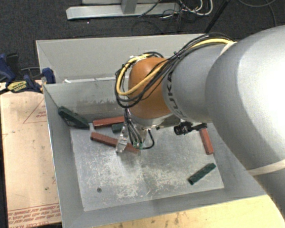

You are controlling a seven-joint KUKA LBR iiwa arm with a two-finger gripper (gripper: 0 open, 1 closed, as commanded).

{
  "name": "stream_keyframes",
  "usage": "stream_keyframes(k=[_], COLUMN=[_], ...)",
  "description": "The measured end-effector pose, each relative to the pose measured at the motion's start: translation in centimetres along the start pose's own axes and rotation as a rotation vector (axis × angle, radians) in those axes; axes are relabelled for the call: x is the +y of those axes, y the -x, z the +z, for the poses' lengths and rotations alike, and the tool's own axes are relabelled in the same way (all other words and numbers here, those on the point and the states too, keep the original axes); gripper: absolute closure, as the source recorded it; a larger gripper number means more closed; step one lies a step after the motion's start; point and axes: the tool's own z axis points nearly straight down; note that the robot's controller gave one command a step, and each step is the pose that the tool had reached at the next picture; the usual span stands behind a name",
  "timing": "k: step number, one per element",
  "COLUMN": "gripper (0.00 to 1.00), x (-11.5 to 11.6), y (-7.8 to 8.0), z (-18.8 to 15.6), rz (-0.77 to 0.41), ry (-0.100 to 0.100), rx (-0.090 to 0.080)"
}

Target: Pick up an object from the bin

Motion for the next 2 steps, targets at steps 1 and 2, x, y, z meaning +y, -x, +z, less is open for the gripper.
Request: stream_keyframes(k=[1, 2], gripper=[1.0, 1.0], x=[-0.4, -1.7], y=[-0.8, 0.8], z=[-3.0, -6.0], rz=[-0.021, 0.003], ry=[-0.019, -0.016], rx=[0.034, 0.028])
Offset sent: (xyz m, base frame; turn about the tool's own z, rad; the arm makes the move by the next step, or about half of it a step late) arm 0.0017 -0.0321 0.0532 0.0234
